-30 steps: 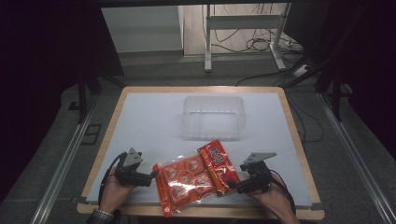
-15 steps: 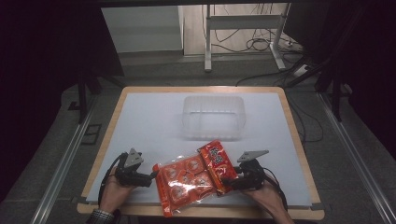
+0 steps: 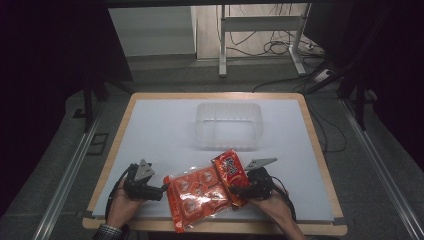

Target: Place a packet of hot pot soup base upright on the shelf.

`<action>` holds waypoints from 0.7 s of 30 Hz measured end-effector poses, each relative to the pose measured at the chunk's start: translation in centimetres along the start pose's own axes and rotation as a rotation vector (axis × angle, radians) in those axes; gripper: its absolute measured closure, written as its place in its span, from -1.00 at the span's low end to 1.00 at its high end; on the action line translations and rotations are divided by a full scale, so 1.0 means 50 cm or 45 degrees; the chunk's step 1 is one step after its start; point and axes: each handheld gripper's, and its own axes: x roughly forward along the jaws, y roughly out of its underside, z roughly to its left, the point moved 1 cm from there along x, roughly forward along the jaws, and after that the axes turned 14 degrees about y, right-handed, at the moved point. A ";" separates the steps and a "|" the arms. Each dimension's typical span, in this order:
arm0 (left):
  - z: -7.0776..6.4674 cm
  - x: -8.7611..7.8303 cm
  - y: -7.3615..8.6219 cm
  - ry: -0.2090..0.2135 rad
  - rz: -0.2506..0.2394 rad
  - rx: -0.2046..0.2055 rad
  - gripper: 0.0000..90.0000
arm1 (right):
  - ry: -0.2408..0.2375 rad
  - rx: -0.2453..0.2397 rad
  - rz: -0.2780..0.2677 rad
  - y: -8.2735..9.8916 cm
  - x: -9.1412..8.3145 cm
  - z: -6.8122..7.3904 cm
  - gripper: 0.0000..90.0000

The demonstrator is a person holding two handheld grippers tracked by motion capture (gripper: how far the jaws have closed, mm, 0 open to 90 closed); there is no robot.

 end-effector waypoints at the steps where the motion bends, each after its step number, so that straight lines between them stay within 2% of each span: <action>1: 0.000 0.000 0.000 -0.001 0.000 0.001 -0.89 | 0.003 -0.011 0.002 -0.002 0.004 0.003 0.17; 5: 0.000 0.000 0.000 -0.004 0.000 0.004 -0.89 | 0.014 -0.036 -0.001 -0.013 0.019 0.011 0.35; 11: 0.000 -0.001 0.001 -0.006 0.001 0.009 -0.89 | 0.012 -0.035 -0.024 -0.031 0.040 0.014 0.56; 15: -0.001 0.000 0.001 -0.008 -0.005 0.009 -0.89 | 0.002 -0.010 -0.021 -0.038 0.051 0.013 0.70; 18: -0.002 0.001 0.001 -0.008 -0.004 0.011 -0.89 | -0.027 0.034 -0.001 -0.041 0.054 0.008 0.89; 21: -0.002 0.000 0.000 -0.012 -0.005 0.015 -0.89 | -0.046 0.066 0.004 -0.043 0.051 0.004 0.99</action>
